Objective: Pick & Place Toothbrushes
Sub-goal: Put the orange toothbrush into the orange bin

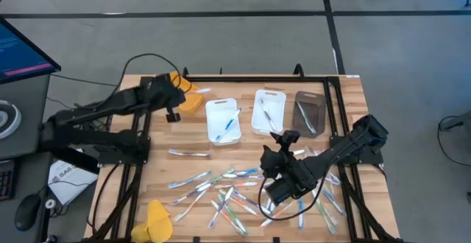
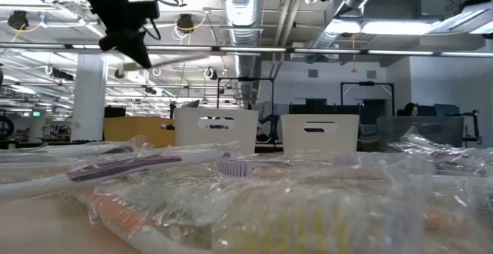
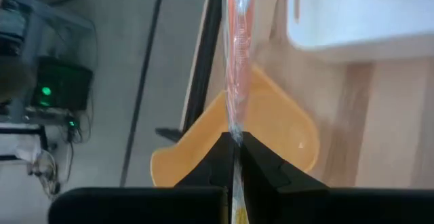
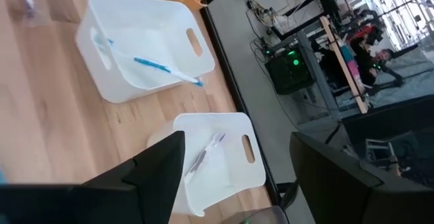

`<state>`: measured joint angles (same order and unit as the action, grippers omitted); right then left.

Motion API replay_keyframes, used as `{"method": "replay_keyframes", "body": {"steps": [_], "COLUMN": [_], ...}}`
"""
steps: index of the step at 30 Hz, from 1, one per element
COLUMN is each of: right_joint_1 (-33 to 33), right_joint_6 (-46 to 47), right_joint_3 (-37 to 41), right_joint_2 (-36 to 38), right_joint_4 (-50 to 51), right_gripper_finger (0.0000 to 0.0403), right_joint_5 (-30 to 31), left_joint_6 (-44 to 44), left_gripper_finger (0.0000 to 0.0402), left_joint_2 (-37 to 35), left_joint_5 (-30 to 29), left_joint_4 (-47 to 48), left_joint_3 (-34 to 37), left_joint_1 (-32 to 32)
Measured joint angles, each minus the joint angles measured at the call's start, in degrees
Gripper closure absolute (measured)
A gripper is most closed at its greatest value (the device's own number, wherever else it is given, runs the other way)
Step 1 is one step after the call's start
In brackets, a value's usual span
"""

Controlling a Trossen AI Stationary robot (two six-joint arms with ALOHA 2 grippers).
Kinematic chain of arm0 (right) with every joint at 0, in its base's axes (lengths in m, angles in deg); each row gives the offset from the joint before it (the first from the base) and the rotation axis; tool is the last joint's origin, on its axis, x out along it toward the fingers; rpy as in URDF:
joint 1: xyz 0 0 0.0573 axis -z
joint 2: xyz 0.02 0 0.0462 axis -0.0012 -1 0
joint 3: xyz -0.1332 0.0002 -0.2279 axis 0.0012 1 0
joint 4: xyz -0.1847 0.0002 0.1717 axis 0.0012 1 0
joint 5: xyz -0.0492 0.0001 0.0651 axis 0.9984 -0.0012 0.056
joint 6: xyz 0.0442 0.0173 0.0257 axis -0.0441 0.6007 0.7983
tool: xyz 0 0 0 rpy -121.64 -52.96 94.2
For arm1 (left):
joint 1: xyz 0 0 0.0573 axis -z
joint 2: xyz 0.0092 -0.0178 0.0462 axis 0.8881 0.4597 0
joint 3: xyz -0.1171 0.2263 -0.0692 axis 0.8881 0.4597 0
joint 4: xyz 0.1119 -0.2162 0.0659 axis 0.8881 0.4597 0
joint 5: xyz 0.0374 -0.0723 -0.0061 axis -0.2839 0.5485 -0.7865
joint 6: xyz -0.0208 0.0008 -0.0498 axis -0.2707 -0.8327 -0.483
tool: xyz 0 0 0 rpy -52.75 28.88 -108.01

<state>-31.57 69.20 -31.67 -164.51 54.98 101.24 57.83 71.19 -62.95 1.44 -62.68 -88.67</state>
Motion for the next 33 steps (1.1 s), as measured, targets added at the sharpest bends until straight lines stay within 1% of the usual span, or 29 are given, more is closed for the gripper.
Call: {"method": "replay_keyframes", "body": {"steps": [4,7,9,12,15,23,29,33], "right_joint_1": [1.2,1.9,2.1,2.1,2.1,2.1,2.1,2.1], "right_joint_6": [0.0,0.0,0.0,0.0,0.0,0.1,0.0,-1.3], "right_joint_3": [0.0,0.0,0.0,0.0,0.0,0.0,0.0,0.0], "right_joint_2": [0.0,0.0,0.0,0.0,0.0,0.0,-0.3,-0.4], "right_joint_4": [0.0,-0.1,-0.1,-0.1,-0.1,-0.3,-0.2,-0.4], "right_gripper_finger": [0.0143,0.0143,0.0143,0.0143,0.0143,0.0143,0.0143,0.0143], "right_joint_5": [0.0,0.0,0.0,0.0,0.0,0.0,0.0,-0.1], "left_joint_6": [6.9,12.4,15.4,19.9,22.4,24.2,22.7,21.7], "left_gripper_finger": [0.0396,0.0396,0.0396,0.0396,0.0396,0.0396,0.0396,0.0396], "left_joint_2": [2.7,4.4,5.5,6.4,7.2,9.9,13.8,17.7], "left_joint_5": [3.5,3.9,4.1,6.8,8.4,8.3,8.2,6.4], "left_joint_4": [0.2,0.1,0.1,0.1,0.0,0.0,-0.1,-0.5], "left_joint_3": [0.0,0.0,0.0,0.0,0.0,0.0,0.0,0.0], "left_joint_1": [-7.0,-11.2,-13.1,-15.1,-16.6,-20.9,-21.4,-21.4]}}
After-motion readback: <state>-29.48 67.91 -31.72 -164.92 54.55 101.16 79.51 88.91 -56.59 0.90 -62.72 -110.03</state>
